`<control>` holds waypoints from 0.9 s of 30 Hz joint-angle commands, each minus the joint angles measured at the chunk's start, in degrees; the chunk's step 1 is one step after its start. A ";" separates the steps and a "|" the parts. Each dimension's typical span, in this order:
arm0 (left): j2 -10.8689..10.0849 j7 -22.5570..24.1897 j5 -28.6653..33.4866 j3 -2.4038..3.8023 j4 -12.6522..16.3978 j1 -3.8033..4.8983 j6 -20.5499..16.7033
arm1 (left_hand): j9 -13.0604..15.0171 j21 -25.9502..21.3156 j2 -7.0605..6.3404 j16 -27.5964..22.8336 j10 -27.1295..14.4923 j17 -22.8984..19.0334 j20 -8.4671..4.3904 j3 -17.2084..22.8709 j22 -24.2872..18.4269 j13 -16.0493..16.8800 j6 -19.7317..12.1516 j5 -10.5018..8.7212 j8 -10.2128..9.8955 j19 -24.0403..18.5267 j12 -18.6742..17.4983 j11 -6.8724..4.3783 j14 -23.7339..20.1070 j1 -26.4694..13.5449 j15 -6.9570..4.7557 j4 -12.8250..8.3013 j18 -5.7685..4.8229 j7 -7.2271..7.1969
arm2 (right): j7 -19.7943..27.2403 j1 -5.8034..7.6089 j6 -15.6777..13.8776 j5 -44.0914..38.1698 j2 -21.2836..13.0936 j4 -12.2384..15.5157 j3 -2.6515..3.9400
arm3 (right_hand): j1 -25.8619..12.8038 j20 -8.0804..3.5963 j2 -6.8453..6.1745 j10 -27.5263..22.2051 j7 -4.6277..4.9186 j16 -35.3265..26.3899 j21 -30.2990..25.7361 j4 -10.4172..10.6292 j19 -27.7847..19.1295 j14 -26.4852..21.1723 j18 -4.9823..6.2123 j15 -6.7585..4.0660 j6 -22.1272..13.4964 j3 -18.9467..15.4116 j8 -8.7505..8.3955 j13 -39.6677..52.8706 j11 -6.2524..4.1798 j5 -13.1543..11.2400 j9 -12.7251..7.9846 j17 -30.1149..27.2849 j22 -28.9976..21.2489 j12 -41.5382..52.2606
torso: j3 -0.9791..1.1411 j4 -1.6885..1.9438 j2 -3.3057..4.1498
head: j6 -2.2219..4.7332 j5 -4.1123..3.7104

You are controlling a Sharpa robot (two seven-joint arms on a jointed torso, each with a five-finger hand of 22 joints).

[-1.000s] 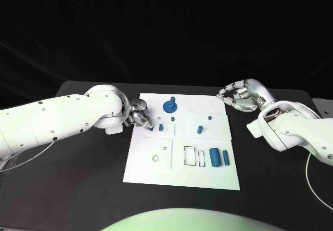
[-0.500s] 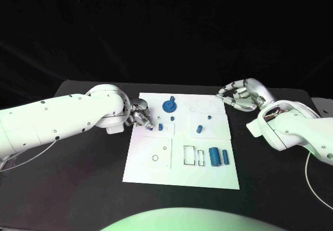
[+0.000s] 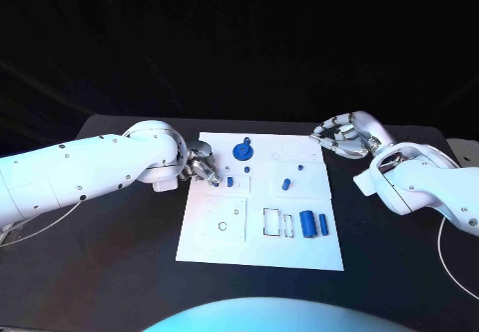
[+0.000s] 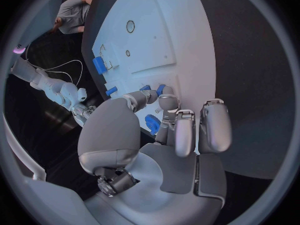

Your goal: Assemble the parts on the task board

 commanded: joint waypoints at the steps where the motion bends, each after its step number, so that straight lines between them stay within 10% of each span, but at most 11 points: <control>1: 0.14 0.37 0.45 -0.14 0.14 -0.23 0.35 | -0.06 0.03 -0.16 0.08 -0.19 11.50 -0.27 4.17 -0.10 -0.18 -0.31 -0.21 0.14 0.13 -0.36 -0.39 5.04 -0.79 -0.57 -4.82 -0.71 -0.51 | 0.43 -0.03 0.40 -0.29 -0.01 0.10 0.00 | -0.08 -0.26 0.32 -0.08 -0.04 -0.39 -0.35 -0.04 3.06 4.31 1.15 -0.37 -0.47 -0.23 0.14 2.69 -0.03 0.19 -0.05 8.34 11.33 -0.04 | 0.02 0.02 -0.03 | 0.03 -0.03; 6: -0.16 0.15 0.26 -0.10 0.09 -0.23 -0.31 | -1.15 -0.18 -0.93 -0.03 -0.71 11.29 -0.31 -0.38 -0.26 -0.50 0.37 -0.51 -0.62 0.12 -0.56 -0.28 4.99 -5.24 -0.53 0.67 -0.70 -0.43 | 0.44 -0.03 0.39 -0.28 -0.05 0.10 0.00 | -0.08 -0.26 0.31 -0.16 -0.04 -0.42 -0.36 -0.04 3.06 4.30 1.15 -0.37 -0.49 -0.24 0.15 2.60 -0.03 0.18 -0.05 8.29 11.32 -0.14 | 0.01 0.04 -0.06 | 0.08 -0.04; 27: -1.25 0.07 0.04 0.51 0.81 -0.24 -4.26 | -1.88 -0.50 -1.97 -0.12 -1.20 11.09 -0.39 -9.52 -0.46 -0.39 0.85 -0.57 -0.43 0.15 -0.26 -0.17 4.94 -6.83 -0.48 7.01 -0.65 -0.35 | 0.82 -0.07 0.31 -0.20 -0.02 -0.03 0.00 | -0.01 -0.26 0.23 -0.24 -0.02 -0.47 -0.47 -0.09 3.01 4.28 1.18 -0.36 -0.60 -0.28 0.14 2.53 -0.02 0.29 -0.09 8.22 11.26 -0.22 | -0.06 -0.04 0.00 | 0.31 -0.02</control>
